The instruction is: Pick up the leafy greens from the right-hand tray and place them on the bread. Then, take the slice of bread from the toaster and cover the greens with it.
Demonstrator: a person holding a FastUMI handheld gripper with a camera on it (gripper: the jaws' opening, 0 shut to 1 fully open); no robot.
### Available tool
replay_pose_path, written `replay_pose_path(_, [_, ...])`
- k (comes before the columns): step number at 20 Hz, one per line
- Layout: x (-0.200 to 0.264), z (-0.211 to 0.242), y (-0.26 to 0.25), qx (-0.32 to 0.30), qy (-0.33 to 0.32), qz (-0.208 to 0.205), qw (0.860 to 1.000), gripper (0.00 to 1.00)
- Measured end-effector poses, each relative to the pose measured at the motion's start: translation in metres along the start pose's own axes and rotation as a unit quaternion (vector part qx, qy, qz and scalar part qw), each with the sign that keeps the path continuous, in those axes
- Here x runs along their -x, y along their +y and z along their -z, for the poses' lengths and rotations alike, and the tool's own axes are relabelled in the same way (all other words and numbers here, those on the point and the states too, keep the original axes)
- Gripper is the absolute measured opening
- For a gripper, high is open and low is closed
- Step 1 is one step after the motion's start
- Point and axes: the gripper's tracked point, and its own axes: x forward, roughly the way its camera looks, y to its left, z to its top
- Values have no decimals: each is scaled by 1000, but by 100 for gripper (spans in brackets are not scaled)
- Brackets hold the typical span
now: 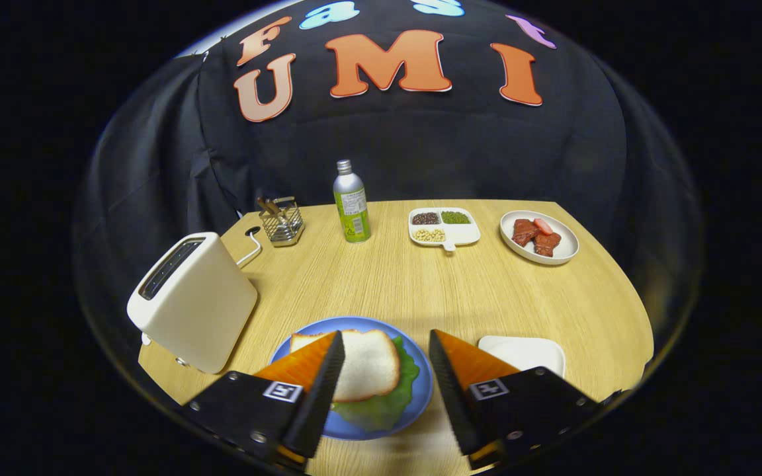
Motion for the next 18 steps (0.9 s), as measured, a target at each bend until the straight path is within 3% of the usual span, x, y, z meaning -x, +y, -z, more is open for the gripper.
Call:
replay_pose_path(2, [7, -14, -14, 10, -12, 10, 1000, 98])
replay_pose_path(13, [89, -125, -103, 45, -140, 63, 987, 98])
replay_pose_path(18, [126, -158, -134, 37, -198, 66, 977, 98])
